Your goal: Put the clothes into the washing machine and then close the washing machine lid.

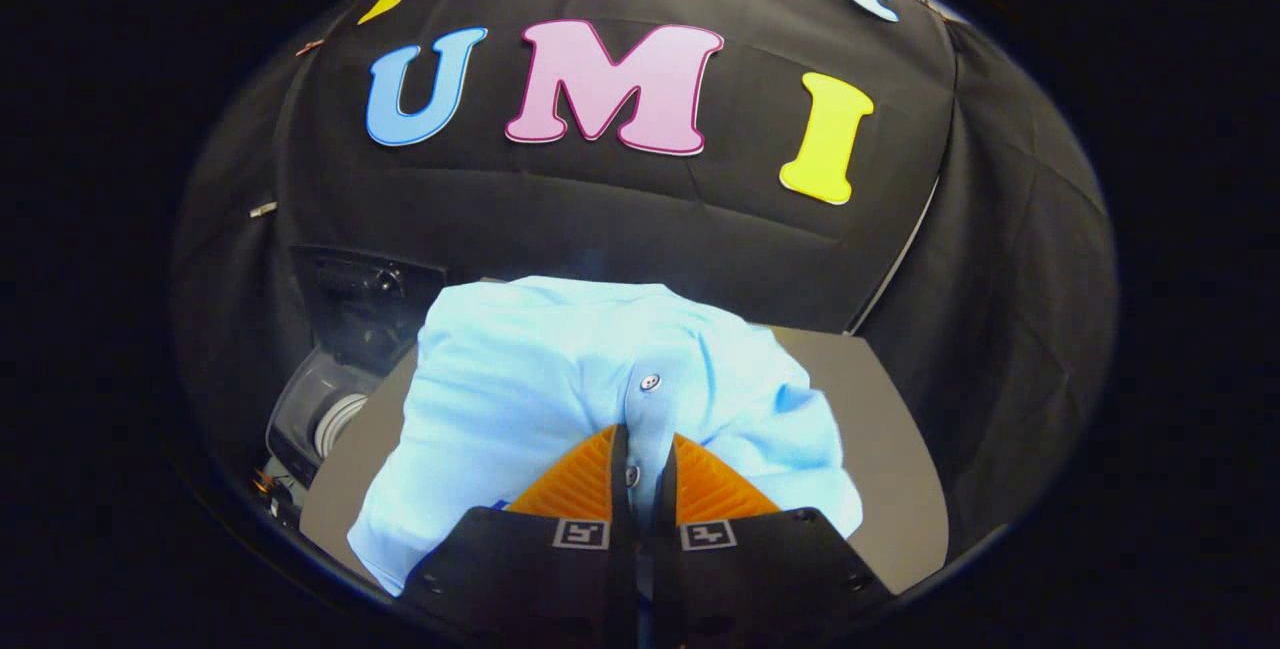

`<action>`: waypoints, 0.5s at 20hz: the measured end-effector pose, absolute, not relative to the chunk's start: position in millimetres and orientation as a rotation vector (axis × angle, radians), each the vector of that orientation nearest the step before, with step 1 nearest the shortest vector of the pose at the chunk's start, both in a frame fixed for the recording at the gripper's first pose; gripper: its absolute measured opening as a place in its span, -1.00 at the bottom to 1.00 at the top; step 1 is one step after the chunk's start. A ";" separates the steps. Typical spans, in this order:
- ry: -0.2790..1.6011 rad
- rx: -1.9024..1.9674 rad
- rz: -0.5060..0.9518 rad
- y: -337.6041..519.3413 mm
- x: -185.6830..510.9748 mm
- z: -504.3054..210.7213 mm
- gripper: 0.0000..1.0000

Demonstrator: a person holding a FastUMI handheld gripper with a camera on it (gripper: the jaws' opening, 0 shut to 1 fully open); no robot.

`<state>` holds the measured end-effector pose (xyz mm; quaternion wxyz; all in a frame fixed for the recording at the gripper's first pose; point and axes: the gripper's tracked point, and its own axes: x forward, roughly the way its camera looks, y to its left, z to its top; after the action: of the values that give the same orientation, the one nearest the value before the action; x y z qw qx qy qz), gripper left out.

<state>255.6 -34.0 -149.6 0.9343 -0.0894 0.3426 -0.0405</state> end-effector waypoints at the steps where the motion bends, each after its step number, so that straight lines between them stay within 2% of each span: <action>1: 0.709 -0.202 -0.092 -33.9 253.9 -149.5 -0.78; 10: 0.624 0.087 -0.029 -17.3 259.5 -112.3 -0.79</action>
<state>259.5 -17.3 -112.3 0.9507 0.0430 0.3068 -0.0145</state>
